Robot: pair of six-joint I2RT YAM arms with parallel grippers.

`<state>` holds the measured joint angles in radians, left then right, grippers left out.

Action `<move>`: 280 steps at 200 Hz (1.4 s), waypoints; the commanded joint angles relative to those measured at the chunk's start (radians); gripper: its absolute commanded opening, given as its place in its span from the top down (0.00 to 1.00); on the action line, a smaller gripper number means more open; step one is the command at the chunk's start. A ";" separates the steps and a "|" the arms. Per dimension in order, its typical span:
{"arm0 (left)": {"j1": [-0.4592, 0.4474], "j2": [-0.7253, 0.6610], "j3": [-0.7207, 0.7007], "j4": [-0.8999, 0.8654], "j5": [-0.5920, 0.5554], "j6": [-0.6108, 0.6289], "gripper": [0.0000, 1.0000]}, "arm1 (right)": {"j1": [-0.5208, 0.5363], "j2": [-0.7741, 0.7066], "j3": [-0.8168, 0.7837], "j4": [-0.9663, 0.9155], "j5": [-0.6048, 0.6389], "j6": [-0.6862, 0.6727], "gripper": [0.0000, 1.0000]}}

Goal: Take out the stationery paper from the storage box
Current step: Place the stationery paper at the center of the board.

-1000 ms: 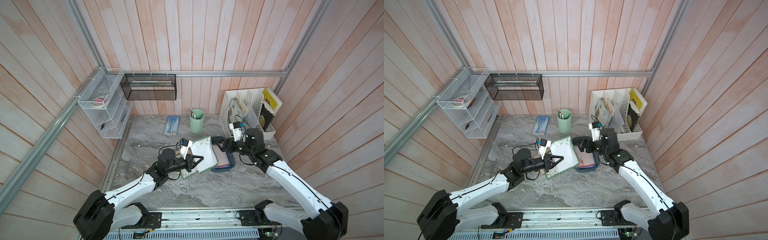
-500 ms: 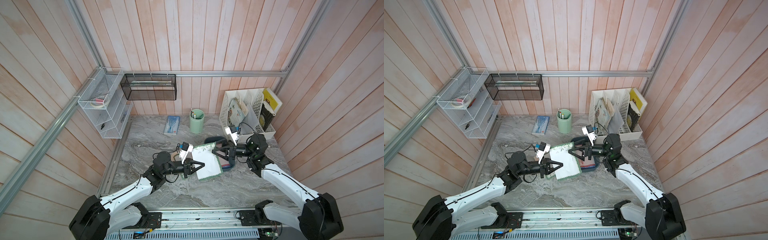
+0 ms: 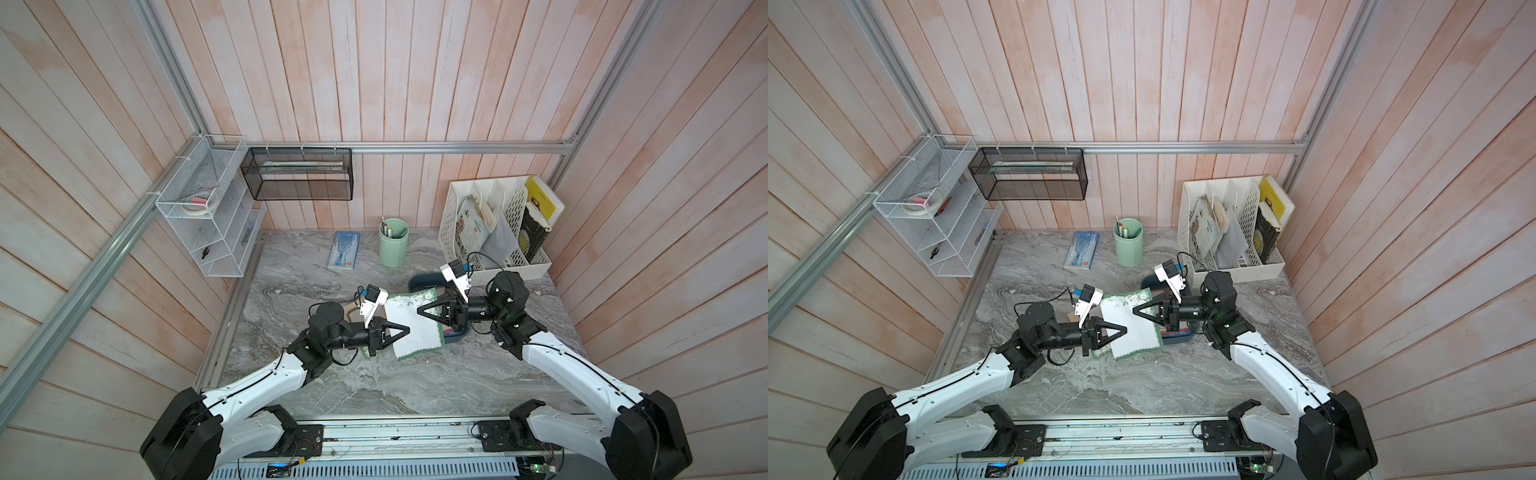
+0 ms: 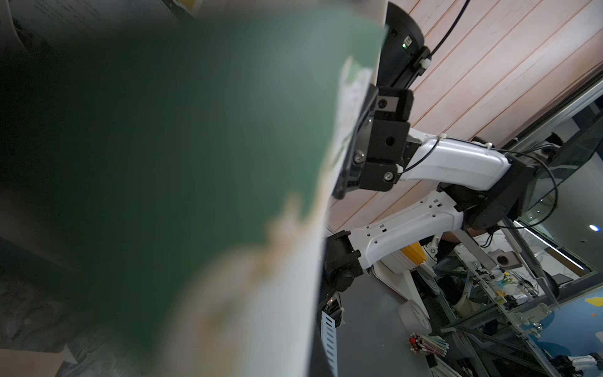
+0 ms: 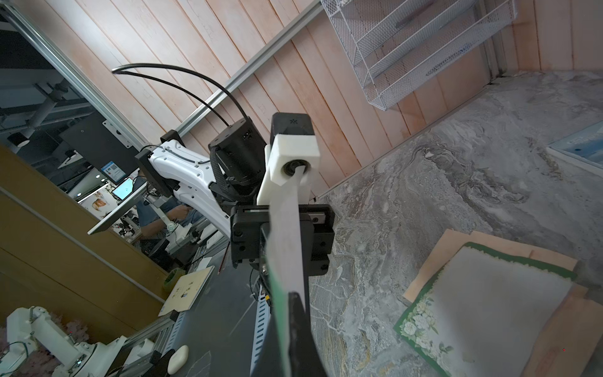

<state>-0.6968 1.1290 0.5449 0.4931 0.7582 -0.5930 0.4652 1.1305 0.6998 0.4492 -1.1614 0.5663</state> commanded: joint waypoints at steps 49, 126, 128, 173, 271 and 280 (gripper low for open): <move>0.004 -0.046 0.013 -0.042 -0.032 0.038 1.00 | 0.006 -0.005 0.024 -0.120 0.075 -0.075 1.00; 0.008 -0.092 0.002 -0.097 -0.078 0.056 1.00 | 0.006 0.006 0.001 -0.106 0.078 -0.078 1.00; 0.008 -0.093 0.001 -0.099 -0.079 0.056 1.00 | 0.006 0.006 0.000 -0.105 0.078 -0.076 1.00; 0.013 -0.104 -0.003 -0.120 -0.104 0.061 1.00 | 0.006 0.002 -0.029 -0.060 0.084 -0.047 1.00; 0.037 -0.147 -0.019 -0.195 -0.194 0.069 1.00 | 0.004 0.006 -0.040 -0.108 0.126 -0.070 1.00; 0.047 -0.160 -0.028 -0.208 -0.218 0.065 1.00 | 0.003 0.003 -0.040 -0.114 0.157 -0.067 0.97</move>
<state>-0.6731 1.0084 0.5411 0.3187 0.6098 -0.5419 0.4702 1.1320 0.6643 0.3580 -1.0462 0.5121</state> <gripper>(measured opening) 0.038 0.051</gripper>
